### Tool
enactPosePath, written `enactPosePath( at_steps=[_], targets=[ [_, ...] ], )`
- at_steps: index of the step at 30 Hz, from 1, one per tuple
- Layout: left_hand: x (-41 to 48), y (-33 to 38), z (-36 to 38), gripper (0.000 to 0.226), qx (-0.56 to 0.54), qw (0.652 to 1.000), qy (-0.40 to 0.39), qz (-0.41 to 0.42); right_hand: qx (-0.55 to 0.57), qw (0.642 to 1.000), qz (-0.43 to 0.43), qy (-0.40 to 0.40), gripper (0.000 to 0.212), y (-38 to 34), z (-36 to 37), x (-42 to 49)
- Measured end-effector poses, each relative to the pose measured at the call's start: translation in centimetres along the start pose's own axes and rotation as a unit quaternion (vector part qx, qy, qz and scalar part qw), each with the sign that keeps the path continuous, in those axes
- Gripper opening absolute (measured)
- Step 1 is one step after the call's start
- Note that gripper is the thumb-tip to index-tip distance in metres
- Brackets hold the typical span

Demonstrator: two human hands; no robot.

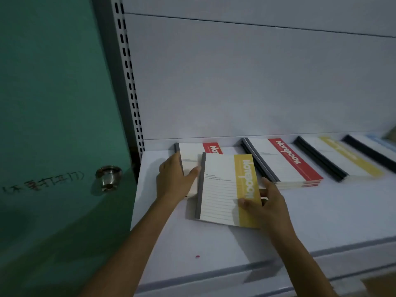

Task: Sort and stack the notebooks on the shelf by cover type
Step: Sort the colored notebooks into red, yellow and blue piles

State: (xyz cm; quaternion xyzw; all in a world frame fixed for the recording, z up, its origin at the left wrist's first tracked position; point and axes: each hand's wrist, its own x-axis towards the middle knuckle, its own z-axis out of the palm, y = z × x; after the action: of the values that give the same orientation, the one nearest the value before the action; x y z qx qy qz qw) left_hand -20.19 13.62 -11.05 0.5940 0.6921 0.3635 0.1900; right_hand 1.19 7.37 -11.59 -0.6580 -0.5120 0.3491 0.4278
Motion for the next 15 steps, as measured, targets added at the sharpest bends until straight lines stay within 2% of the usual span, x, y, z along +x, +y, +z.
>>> enactPosePath(
  at_steps=[3, 5, 9, 15],
  targets=[
    [0.2, -0.8, 0.5, 0.09, 0.059, 0.996, -0.053, -0.048, 0.014, 1.0, 0.009, 0.019, 0.054, 0.3, -0.4, -2.1],
    [0.4, -1.2, 0.4, 0.086, 0.07, 0.994, -0.072, -0.041, 0.017, 0.999, 0.012, 0.047, 0.045, 0.4, -0.5, -3.6],
    [-0.1, -1.5, -0.7, 0.066, 0.031, 0.995, -0.087, -0.037, 0.03, 0.996, 0.026, 0.085, 0.041, 0.9, -0.6, -5.9],
    [-3.8, -0.7, -2.2, 0.067, -0.03, 0.996, 0.048, 0.074, 0.067, 0.99, 0.025, 0.118, 0.034, 0.7, -1.1, -6.9]
  ],
)
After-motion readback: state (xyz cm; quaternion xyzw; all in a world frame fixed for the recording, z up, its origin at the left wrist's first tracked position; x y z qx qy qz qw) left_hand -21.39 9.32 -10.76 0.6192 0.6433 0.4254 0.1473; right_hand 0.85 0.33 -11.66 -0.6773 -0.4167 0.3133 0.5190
